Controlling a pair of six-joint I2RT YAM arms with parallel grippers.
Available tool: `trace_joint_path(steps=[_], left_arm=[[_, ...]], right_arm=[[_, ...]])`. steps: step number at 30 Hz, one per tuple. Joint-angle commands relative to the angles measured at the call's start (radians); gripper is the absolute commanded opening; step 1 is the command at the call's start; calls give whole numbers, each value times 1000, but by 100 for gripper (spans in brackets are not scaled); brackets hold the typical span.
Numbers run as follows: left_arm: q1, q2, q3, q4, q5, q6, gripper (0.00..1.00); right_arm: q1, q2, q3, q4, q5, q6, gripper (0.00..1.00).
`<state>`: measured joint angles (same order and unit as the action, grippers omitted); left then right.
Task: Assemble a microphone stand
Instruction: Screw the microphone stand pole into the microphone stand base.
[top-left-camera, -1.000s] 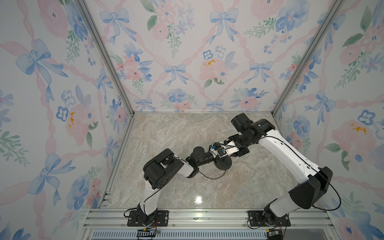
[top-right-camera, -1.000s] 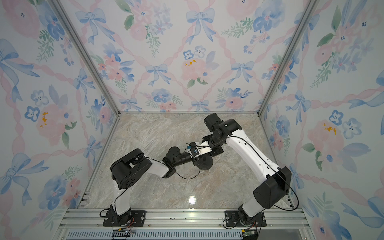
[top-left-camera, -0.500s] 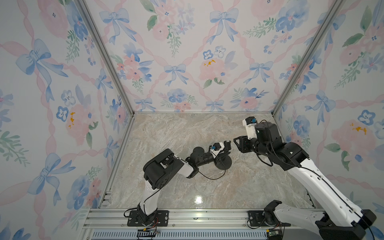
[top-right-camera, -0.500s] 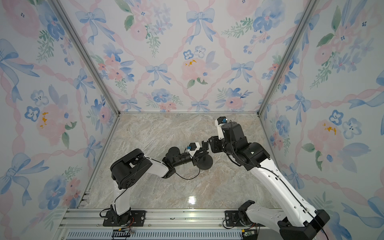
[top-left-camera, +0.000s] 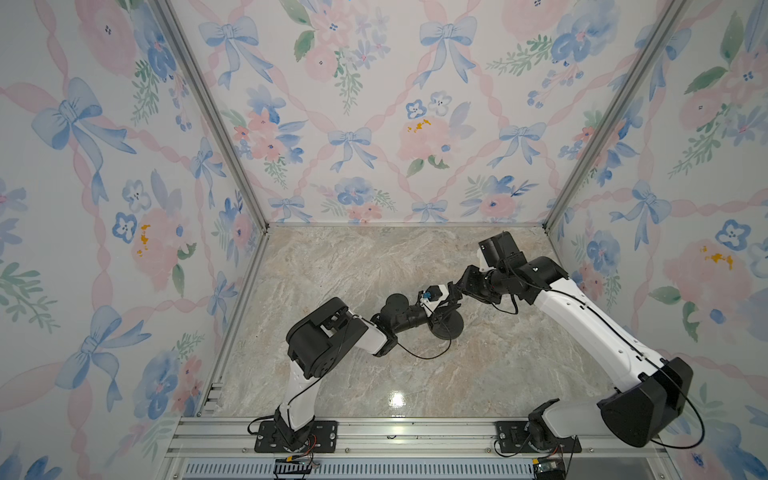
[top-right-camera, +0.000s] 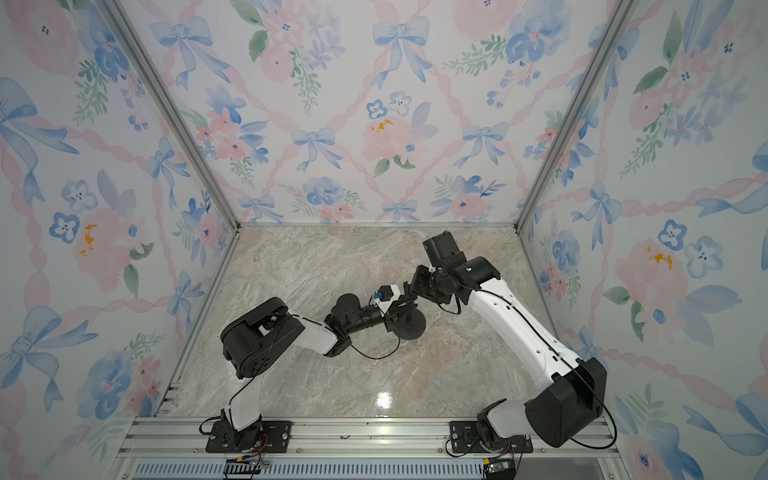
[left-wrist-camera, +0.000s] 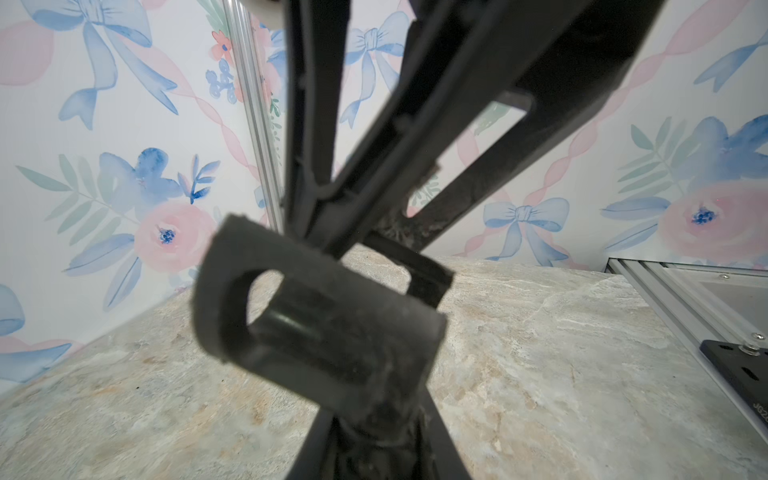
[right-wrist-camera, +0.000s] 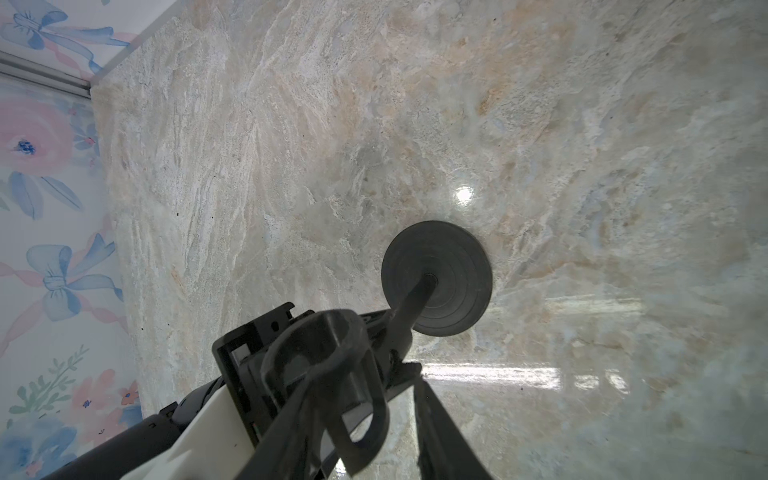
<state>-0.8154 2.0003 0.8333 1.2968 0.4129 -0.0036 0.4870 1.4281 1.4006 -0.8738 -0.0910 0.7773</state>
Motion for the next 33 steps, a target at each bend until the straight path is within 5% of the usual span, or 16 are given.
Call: trace_joint_path(steps=[1, 8, 12, 23, 27, 33], left_arm=[[-7, 13, -28, -83, 26, -2, 13], [-7, 11, -26, -83, 24, -1, 14], [-7, 11, -23, -82, 21, -6, 20], [-8, 2, -9, -82, 24, -17, 47], [-7, 2, 5, -83, 29, -23, 45], [-2, 2, 13, -83, 29, -40, 18]], right_arm=[[-8, 37, 52, -3, -38, 70, 36], [28, 11, 6, -1, 46, 200, 22], [44, -45, -65, 29, 102, 313, 3], [65, -67, -107, 63, 134, 413, 4], [67, -42, -57, 39, 128, 406, 5], [82, -10, 52, -3, 129, 350, 10]])
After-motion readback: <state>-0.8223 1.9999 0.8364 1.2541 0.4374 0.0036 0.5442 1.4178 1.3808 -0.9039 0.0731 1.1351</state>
